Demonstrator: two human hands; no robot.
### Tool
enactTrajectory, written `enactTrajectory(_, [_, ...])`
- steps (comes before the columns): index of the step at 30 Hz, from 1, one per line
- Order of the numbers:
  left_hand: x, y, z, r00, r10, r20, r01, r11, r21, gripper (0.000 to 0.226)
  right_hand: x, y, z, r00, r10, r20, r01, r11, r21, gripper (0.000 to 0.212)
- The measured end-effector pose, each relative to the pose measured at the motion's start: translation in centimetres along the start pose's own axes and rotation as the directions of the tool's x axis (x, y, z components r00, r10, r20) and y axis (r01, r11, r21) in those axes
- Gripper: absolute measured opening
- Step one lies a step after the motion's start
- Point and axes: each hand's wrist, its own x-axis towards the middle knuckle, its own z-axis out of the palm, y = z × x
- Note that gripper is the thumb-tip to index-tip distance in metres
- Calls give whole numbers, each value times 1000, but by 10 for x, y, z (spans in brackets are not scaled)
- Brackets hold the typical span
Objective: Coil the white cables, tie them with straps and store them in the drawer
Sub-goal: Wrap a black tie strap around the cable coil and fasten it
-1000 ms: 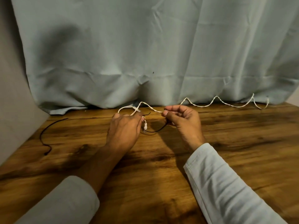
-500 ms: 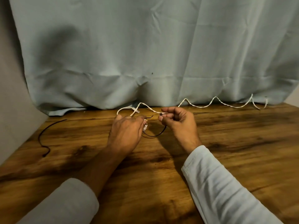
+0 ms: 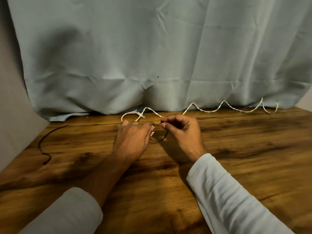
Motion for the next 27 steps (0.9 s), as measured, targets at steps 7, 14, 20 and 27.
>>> enactTrajectory(7, [0,-1,2,1000,6,-6,-6,1000,-3,39,-2,2,0,1000,8,-8,-8,1000,-17,16])
enactTrajectory(14, [-1,-2,2,999,12,-46,-13,1000,-15,35,-1,5,2,1000,24,-4,-24,1000,-2,21])
enactTrajectory(20, [-1,0,1,999,24,-37,-24,1000,-9,37,0,6,-1,1000,6,5,-7,1000,2,22])
enactTrajectory(27, [0,-1,3,999,24,-43,-24,1000,0,38,3,6,-3,1000,-22,-22,22,999,34,26])
